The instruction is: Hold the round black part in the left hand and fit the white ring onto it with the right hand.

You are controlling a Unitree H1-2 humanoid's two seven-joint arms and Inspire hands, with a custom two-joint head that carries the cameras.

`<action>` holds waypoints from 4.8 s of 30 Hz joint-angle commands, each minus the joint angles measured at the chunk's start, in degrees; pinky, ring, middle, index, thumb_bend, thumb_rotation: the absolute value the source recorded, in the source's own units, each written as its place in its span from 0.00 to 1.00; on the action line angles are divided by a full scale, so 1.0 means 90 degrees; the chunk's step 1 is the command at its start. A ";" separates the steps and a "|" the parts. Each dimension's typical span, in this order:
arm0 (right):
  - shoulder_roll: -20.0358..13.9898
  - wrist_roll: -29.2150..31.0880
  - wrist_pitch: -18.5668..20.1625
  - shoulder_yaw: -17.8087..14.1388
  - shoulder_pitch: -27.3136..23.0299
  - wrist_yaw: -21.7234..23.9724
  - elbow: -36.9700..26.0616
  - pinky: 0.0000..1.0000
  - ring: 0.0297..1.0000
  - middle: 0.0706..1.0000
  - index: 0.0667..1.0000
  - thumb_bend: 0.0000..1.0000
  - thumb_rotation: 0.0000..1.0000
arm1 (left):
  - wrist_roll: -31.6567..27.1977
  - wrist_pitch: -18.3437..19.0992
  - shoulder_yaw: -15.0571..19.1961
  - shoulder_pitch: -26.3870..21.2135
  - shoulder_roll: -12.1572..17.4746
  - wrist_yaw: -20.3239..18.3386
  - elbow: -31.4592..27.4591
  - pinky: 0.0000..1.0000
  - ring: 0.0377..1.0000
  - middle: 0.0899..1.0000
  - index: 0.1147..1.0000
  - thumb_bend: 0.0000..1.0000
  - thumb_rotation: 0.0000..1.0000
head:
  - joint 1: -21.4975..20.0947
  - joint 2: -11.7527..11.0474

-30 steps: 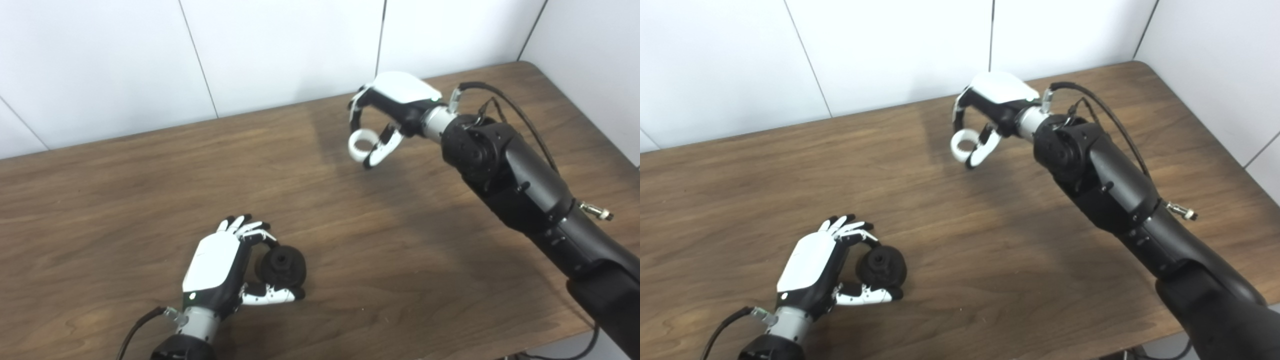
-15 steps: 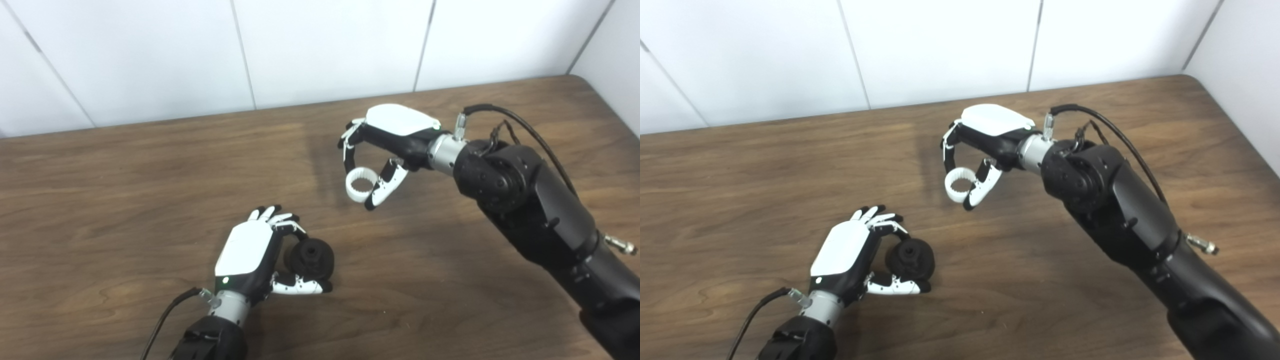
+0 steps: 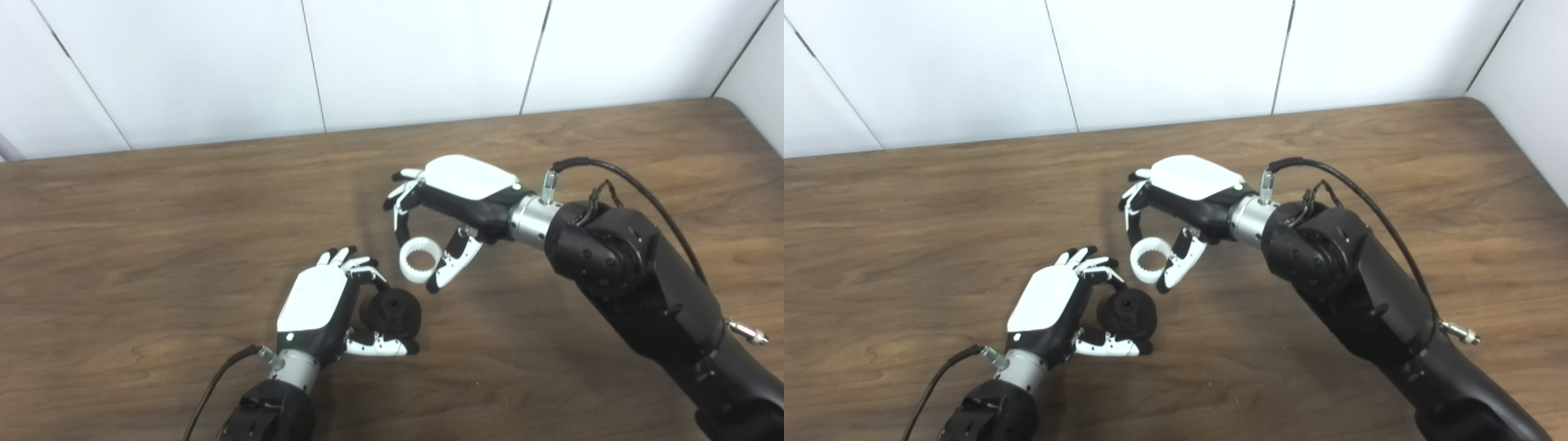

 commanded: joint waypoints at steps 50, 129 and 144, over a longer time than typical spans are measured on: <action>0.0452 -0.0300 -0.0858 0.0026 0.0237 -0.0145 0.0246 0.90 0.94 0.81 0.45 0.52 0.13 | 0.0228 0.0389 -0.0223 0.0138 -0.0074 -0.0343 0.0247 1.00 0.95 0.82 0.42 0.52 0.06 | 0.0108 0.0250; 0.0398 -0.0443 -0.0779 0.0046 0.0332 0.0143 0.0392 0.87 0.95 0.86 0.70 0.99 0.31 | 0.0276 0.0456 -0.0222 0.0058 -0.0234 -0.0356 0.0283 1.00 0.94 0.80 0.42 0.52 0.06 | 0.0017 0.0323; 0.0365 -0.0322 -0.0625 -0.0158 0.0302 0.0214 0.0321 0.88 0.96 0.87 0.70 0.98 0.30 | 0.0269 0.0452 -0.0209 0.0069 -0.0238 -0.0319 0.0305 1.00 0.94 0.80 0.42 0.52 0.06 | 0.0027 0.0334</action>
